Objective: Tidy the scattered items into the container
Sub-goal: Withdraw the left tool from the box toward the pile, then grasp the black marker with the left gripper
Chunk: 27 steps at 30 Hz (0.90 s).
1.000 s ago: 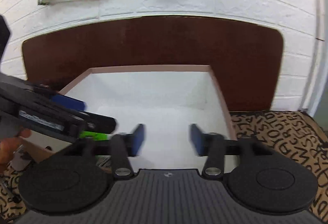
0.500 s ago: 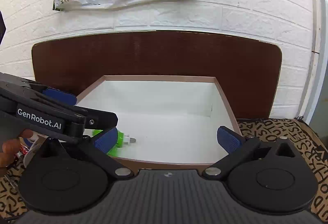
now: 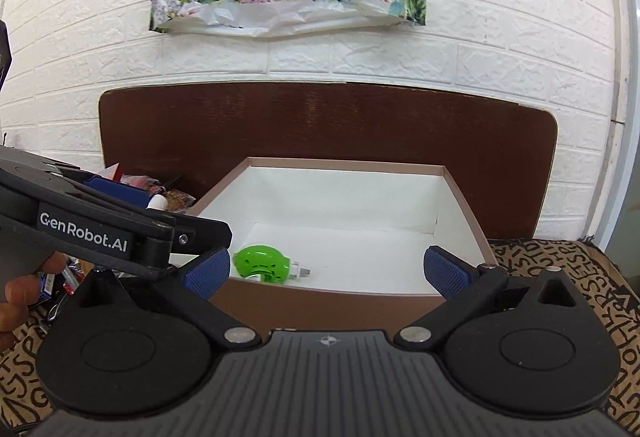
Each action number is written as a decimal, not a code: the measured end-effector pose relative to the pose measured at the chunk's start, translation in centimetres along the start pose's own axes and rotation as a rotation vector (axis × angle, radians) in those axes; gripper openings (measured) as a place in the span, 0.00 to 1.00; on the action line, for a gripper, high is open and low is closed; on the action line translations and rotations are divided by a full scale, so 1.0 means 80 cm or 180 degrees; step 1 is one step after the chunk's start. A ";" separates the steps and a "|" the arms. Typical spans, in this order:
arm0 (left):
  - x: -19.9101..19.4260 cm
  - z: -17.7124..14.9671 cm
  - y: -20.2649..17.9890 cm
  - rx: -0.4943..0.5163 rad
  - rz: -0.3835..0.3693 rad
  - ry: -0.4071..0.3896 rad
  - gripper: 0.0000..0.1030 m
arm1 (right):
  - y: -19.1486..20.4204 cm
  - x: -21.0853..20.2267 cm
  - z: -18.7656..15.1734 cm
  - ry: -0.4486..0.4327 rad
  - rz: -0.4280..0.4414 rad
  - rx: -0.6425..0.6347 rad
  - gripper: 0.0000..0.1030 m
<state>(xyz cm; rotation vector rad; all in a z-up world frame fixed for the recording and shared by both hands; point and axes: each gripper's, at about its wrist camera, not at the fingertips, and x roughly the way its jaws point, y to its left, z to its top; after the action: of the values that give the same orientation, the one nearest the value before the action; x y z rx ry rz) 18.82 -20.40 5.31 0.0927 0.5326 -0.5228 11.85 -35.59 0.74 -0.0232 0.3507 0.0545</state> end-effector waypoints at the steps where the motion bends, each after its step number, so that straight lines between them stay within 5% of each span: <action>1: -0.006 -0.005 0.002 -0.0017 0.0013 -0.0001 1.00 | 0.005 -0.004 -0.002 0.0005 0.0014 0.0004 1.00; 11: -0.061 -0.111 0.054 -0.0588 0.0328 0.0147 1.00 | 0.088 -0.024 -0.061 0.0175 0.0336 -0.0076 1.00; 19: -0.092 -0.204 0.123 -0.1092 0.0609 0.0415 1.00 | 0.175 -0.011 -0.110 0.0430 0.0916 -0.0337 1.00; 27: -0.102 -0.226 0.165 -0.1273 0.0712 0.0443 1.00 | 0.212 0.017 -0.119 0.0594 0.1204 -0.0498 0.99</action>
<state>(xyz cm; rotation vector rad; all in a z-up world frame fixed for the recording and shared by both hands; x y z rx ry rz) 11.12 -1.36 -6.77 -0.1927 0.7439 -0.1853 8.89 -18.91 -8.93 -0.1173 0.5335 0.4565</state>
